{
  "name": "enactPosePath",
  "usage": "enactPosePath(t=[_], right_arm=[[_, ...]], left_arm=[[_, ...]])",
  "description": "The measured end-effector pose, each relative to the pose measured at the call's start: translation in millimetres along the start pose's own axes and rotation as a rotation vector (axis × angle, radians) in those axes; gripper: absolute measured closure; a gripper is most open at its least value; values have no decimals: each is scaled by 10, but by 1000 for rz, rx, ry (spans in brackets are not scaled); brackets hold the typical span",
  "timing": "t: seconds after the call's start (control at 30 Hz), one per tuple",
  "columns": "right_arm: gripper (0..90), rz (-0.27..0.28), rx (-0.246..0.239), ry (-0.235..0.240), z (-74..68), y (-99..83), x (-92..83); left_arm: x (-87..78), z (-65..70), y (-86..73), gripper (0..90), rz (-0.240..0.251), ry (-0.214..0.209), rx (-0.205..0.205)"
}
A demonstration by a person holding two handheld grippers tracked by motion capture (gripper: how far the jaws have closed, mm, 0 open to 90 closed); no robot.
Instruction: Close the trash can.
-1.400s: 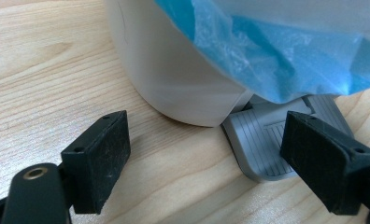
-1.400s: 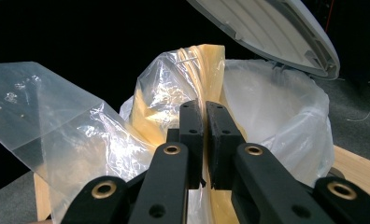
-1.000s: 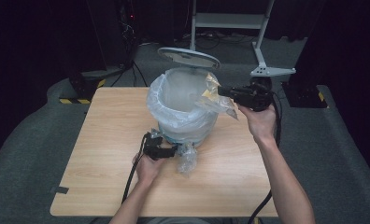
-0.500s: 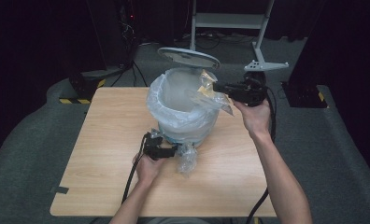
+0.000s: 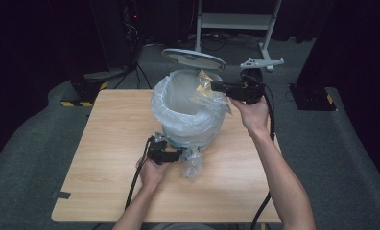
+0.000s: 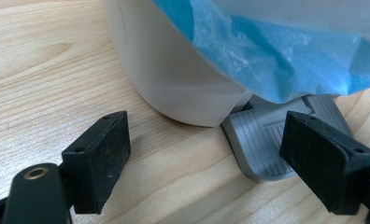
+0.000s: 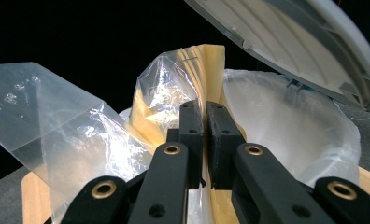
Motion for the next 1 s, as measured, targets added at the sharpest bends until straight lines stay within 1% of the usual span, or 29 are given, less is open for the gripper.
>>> enactPosePath(t=[0.2,0.7,0.83,0.87,0.9,0.93,0.97,1.0], right_arm=[[862,-10,-1,-8,29,6,130],[858,-27,25,-9,117,-41,361],[854,-38,36,-17,153,-62,433],[843,-40,38,-21,162,-70,447],[802,-56,36,-34,177,-93,481],[735,-73,36,-43,185,-113,505],[679,-95,34,-62,192,-150,539],[643,-101,29,-76,197,-176,551]], left_arm=[[0,0,0,162,0,0,1],[0,-1,1,170,3,-3,3],[-1,-1,2,175,2,-5,4],[-2,2,1,175,2,-4,0],[-2,2,1,175,1,-4,0],[-2,2,1,175,1,-4,0],[-1,3,1,175,1,-4,0],[-1,4,1,175,2,-5,-1]])
Point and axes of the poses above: each handheld gripper's, and its own axes: x roughly forward along the jaws, y roughly out of its top, z roughly to its right, the point moved 3 cm from there along x, roughly forward along the jaws, and after that the axes turned 13 degrees about z, right-handed, at the moved point
